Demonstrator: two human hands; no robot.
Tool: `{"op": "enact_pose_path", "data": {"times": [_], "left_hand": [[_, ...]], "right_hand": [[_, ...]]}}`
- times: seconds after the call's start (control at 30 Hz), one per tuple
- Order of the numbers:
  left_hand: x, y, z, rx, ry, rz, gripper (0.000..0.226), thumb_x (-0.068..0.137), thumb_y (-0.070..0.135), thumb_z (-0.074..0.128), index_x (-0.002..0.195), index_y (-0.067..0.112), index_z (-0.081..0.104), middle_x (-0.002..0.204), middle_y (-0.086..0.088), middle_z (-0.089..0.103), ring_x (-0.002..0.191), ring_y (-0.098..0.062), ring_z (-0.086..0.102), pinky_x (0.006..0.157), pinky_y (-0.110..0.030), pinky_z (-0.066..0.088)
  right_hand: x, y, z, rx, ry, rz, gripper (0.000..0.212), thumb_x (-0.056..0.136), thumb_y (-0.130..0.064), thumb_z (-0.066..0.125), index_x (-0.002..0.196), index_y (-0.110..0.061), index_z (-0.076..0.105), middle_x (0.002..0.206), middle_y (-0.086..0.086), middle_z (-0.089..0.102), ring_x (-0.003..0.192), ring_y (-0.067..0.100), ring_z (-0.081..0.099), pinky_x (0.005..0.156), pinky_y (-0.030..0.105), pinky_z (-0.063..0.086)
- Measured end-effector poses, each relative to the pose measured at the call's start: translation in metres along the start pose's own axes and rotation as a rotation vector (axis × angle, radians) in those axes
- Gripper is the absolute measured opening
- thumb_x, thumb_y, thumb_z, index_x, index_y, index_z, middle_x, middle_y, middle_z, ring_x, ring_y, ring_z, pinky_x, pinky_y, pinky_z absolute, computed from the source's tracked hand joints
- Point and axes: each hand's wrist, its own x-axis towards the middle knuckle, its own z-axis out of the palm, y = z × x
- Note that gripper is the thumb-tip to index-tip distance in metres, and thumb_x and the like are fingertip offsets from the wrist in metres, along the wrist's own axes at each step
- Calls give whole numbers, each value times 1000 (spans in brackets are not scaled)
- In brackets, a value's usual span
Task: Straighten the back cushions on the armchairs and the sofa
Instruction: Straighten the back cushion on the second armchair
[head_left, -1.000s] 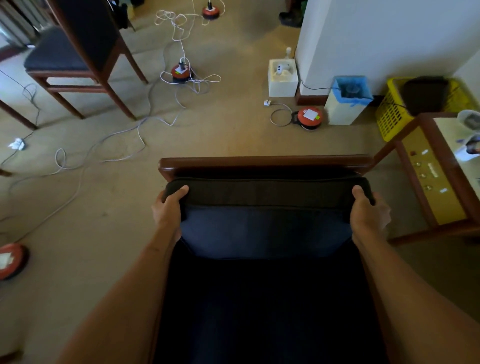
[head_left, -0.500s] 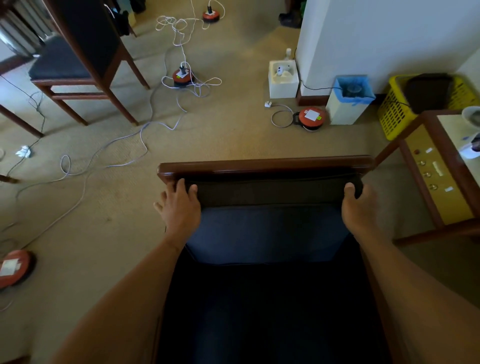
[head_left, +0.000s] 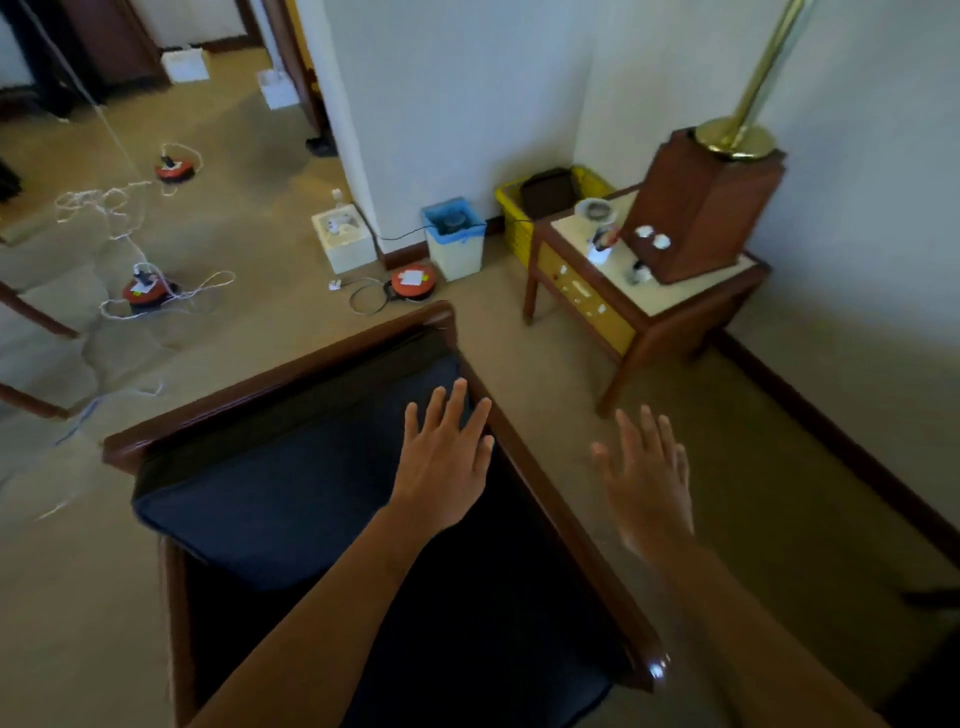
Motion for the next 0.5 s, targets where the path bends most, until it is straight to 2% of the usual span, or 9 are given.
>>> {"op": "enact_pose_path", "data": {"times": [0.13,0.3,0.4,0.5], "left_hand": [[-13,122,11,-6,-37,223,56,111,43,36,163,23,37,176,-14,20,161,-39,20,127,-63,17],[-48,275,38,-4,-90,473,57,112,44,37,164,23,34,177,-15,18,163,-39,17,129,-63,13],[-67,362,59,12,-113,617,58,111,47,30,163,24,37,176,-14,20,162,-38,19,129,-63,15],[-85,441,77,2,-127,732,63,106,51,27,159,24,47,173,-14,31,159,-38,31,126,-64,23]], "right_hand": [[-78,94,-64,15,104,117,64,106,-57,25,164,-31,14,174,-1,-1,159,17,-12,127,42,-6],[-183,213,-119,-1,190,315,65,106,-61,20,164,-35,7,173,-4,-12,156,16,-23,126,43,-11],[-239,278,-142,-6,241,433,65,106,-61,21,164,-34,7,173,-2,-12,156,18,-23,126,43,-12],[-283,338,-164,10,296,548,66,106,-60,24,165,-32,11,174,1,-7,158,21,-17,128,47,-7]]}}
